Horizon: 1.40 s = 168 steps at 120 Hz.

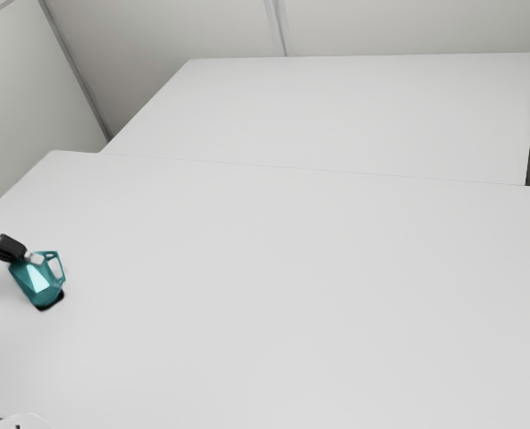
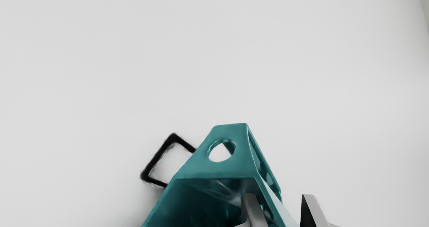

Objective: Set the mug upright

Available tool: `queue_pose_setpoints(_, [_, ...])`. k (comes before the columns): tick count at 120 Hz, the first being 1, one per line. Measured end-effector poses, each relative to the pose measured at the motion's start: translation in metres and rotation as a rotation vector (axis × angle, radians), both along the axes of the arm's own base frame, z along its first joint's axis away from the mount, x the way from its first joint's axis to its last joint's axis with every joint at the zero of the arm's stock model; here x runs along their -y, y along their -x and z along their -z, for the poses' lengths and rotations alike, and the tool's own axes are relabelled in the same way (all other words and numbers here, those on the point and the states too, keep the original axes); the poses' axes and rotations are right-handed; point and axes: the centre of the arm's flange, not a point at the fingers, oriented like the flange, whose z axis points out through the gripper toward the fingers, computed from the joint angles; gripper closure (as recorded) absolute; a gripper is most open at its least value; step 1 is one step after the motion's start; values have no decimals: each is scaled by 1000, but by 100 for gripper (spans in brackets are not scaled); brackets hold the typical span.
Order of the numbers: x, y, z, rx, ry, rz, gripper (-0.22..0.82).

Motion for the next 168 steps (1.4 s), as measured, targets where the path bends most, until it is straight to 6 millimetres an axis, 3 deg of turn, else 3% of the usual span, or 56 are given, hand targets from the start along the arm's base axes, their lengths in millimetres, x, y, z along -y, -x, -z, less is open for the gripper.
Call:
queue_pose_setpoints(32, [18, -21, -31, 23, -54, 39, 78])
queue_pose_setpoints(45, [43, -47, -58, 27, -119, 92, 78])
queue_pose_setpoints(64, [99, -93, -110, 32, -266, 182, 79])
queue_pose_setpoints(80, [171, -133, -154, 35, -437, 269, 79])
queue_pose_setpoints(90, [225, -141, -178, 34, -555, 304, 79])
queue_pose_setpoints(102, [269, -146, -201, 19, -689, 310, 79])
queue_pose_setpoints(123, [332, -133, -214, -38, -839, 258, 79])
queue_pose_setpoints(145, [389, -113, -203, -84, -874, 146, 79])
queue_pose_setpoints(154, [396, -108, -191, -114, -868, 76, 79])
queue_pose_setpoints(168, [382, -98, -172, -161, -852, -68, 79])
